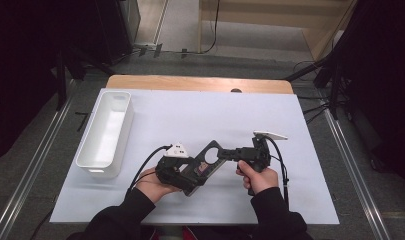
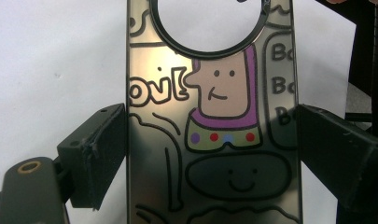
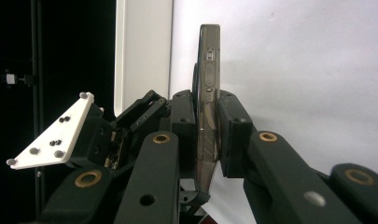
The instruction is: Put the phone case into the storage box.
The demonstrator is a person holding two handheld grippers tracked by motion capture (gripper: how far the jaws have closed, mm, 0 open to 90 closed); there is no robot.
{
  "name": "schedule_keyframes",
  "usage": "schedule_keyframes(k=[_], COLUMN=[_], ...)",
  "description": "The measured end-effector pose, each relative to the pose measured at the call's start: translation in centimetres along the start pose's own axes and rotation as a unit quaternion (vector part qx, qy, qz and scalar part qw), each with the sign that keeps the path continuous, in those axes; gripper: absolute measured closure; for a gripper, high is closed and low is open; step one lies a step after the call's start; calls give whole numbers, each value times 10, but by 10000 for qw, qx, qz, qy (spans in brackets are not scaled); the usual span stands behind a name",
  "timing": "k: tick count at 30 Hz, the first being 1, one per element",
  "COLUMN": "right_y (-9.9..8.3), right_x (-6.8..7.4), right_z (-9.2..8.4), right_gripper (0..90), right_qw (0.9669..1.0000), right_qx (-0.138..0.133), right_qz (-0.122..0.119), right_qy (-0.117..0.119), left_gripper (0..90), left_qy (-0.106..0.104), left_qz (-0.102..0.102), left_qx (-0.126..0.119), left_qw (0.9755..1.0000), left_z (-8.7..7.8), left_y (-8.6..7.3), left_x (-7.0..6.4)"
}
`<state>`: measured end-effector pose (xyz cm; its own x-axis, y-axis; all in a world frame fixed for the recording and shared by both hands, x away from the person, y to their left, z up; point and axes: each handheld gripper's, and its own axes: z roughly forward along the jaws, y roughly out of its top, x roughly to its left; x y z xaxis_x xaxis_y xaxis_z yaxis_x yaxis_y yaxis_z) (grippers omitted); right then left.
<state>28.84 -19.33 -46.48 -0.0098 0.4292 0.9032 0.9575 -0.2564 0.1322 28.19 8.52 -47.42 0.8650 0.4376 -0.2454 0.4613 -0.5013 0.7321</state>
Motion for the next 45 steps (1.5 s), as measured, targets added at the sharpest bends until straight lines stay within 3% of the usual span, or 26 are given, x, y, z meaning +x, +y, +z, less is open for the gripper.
schedule_keyframes(k=[10,20,29,33,41,45], right_y=[1,0,0,0,0,0], right_x=[6,10,15,15,16,19], right_z=[-1,-1,-2,-3,-4,-6], right_gripper=[775,776,776,776,776,776], right_qw=[10000,9999,9997,9996,9994,9991], right_qx=[-2,7,37,24,12,2], right_qz=[-61,-122,-222,-268,-337,-412], right_qy=[-8,-5,-47,-60,-82,-93], left_gripper=[113,112,99,86,21,22], left_qy=[91,29,-165,-296,-350,-457], left_qz=[85,145,228,389,349,168], left_qx=[-65,-82,-123,-260,-321,-520], left_qw=[9999,9999,9995,9985,9983,9975], left_z=[-3,-5,-8,-11,-17,-23], left_y=[1,1,1,1,2,3], left_x=[-2,-1,1,1,3,5])
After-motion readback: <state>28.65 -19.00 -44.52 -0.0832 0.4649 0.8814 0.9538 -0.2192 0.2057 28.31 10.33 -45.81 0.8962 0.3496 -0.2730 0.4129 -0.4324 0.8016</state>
